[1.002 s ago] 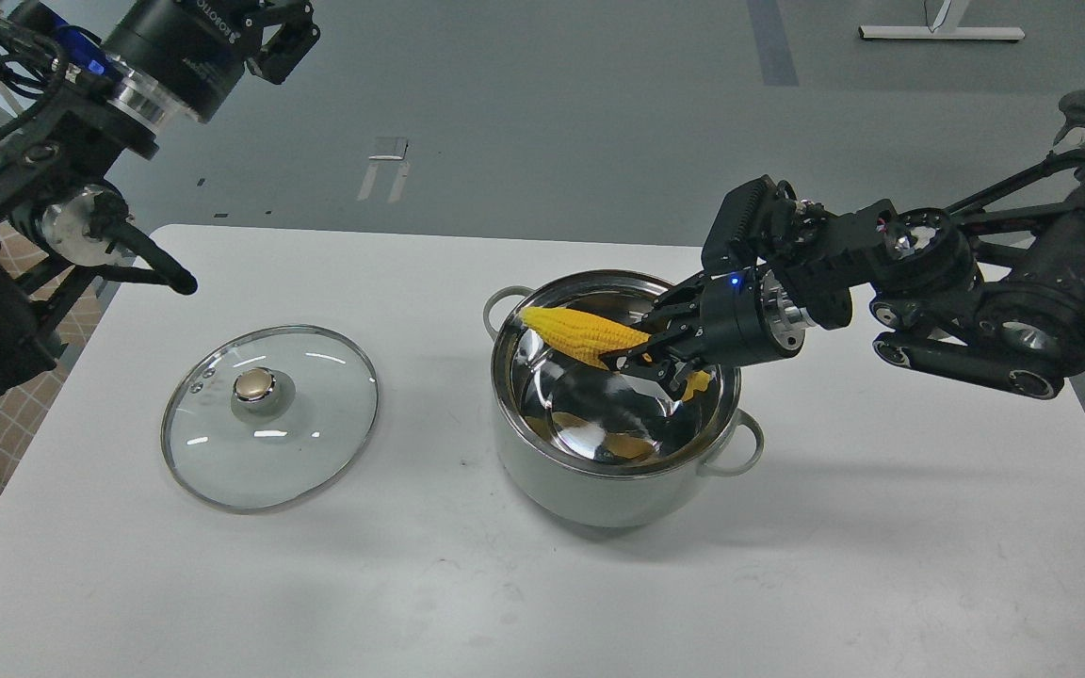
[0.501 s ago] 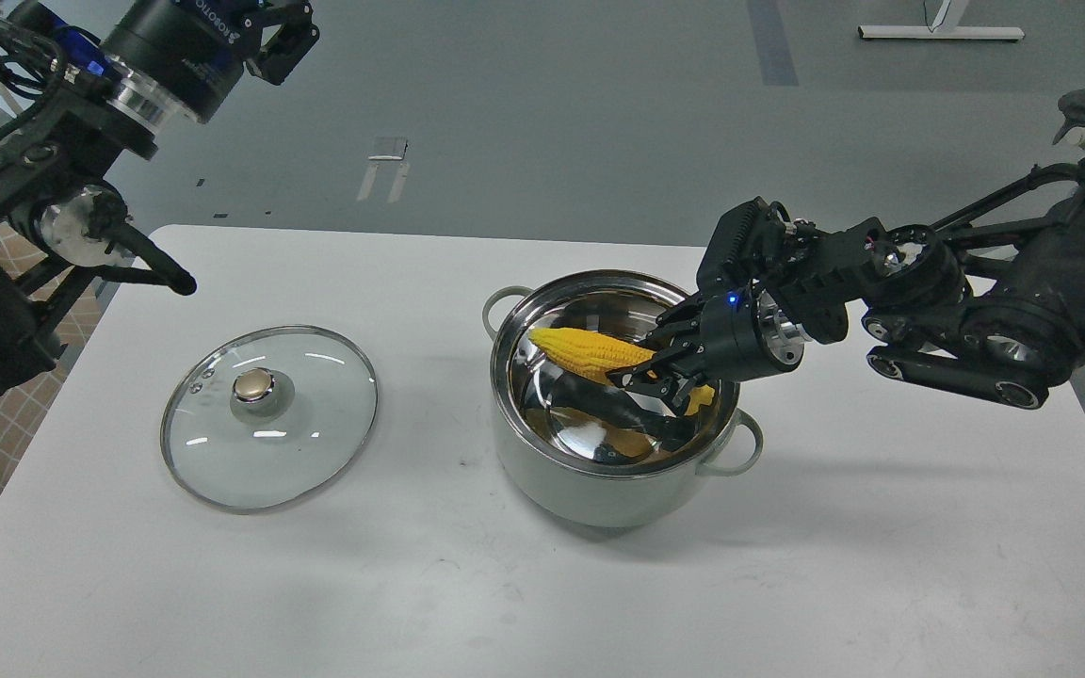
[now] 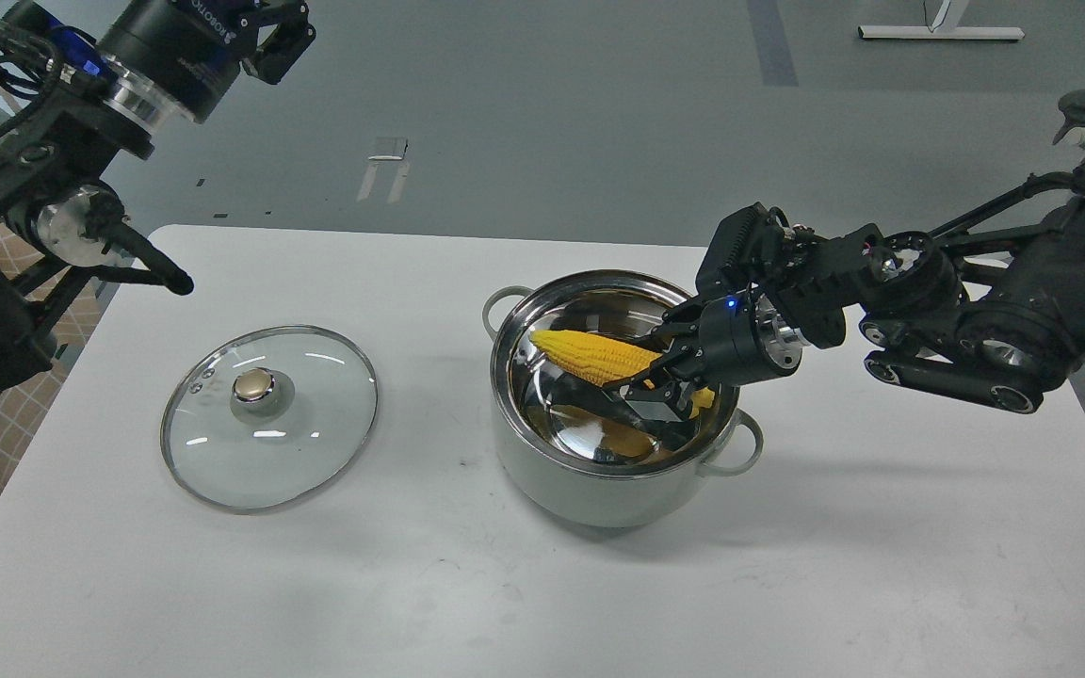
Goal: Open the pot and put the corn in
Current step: 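Move the corn over the pot and lower it inside, right gripper, then open the right gripper and withdraw it up from the pot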
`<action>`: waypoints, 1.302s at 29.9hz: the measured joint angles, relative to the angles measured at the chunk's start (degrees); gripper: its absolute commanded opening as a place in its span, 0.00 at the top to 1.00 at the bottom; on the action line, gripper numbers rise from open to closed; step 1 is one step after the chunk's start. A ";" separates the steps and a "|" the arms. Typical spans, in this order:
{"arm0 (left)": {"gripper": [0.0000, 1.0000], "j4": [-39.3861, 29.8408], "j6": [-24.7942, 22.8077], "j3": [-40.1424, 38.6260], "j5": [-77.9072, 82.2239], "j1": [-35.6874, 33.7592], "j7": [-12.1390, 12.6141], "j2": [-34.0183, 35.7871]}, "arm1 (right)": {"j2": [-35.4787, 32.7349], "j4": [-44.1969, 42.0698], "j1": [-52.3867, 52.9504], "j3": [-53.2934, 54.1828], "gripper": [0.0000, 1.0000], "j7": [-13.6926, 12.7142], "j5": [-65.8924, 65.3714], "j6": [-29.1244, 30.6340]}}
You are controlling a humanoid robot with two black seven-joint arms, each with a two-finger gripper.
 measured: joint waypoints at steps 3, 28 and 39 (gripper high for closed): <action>0.05 0.00 0.02 0.04 0.21 0.00 0.00 -0.05 | -0.18 0.02 0.00 0.46 0.00 0.00 0.82 -0.31; 0.02 2.82 0.75 0.17 0.91 0.39 1.10 -3.12 | -7.80 -22.46 -8.45 42.37 0.00 0.02 31.64 -0.27; 0.02 16.68 -8.27 0.13 -0.22 0.58 4.71 -12.31 | -6.42 -26.29 -19.79 53.91 0.00 0.01 59.66 10.54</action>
